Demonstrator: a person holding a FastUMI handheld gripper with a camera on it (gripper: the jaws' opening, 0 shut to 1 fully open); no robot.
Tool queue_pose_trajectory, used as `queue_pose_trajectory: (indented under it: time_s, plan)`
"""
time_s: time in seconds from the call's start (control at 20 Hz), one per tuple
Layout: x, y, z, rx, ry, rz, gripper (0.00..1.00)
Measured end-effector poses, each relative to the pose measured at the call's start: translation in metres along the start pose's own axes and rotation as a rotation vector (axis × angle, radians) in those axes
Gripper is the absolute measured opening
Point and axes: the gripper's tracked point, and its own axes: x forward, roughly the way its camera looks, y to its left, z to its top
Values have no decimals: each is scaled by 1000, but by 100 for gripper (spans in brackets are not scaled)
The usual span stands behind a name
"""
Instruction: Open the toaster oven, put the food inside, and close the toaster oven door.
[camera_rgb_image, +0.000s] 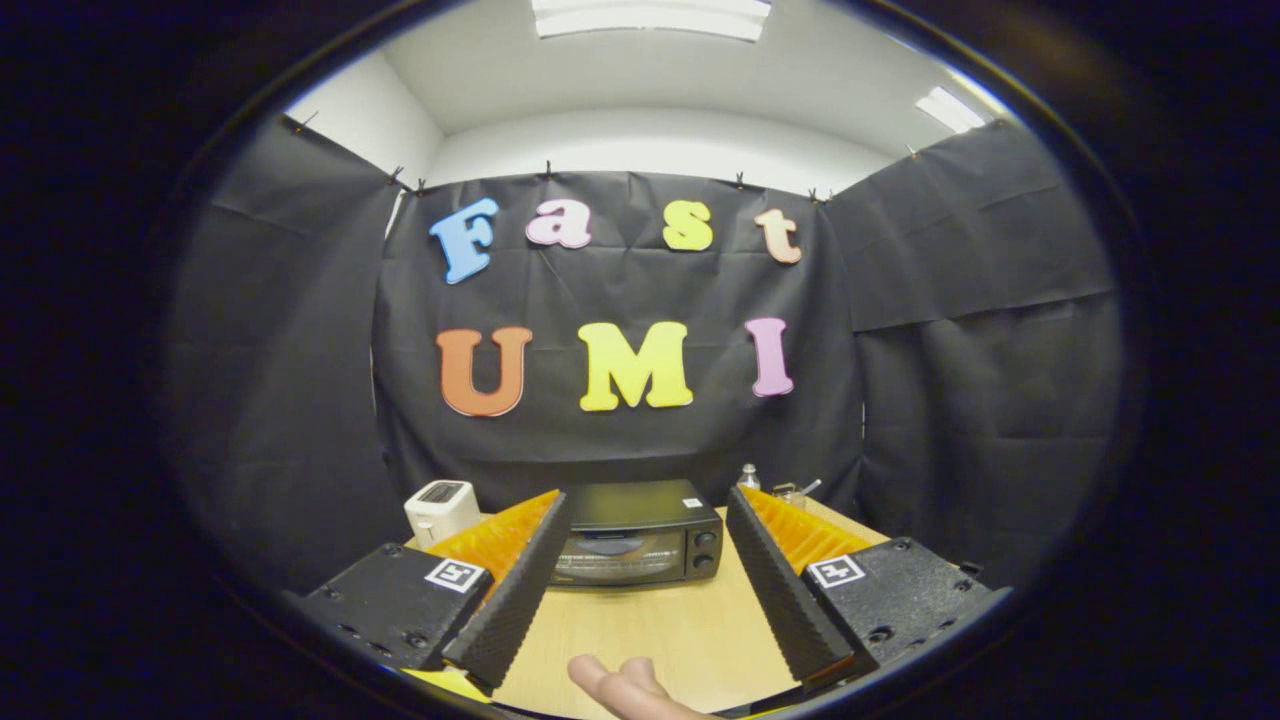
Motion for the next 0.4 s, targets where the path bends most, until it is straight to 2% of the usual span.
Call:
queue_pose_trajectory:
  time_s: [0.4]
  plan:
    - [1,8,-15,-15,28,6,100]
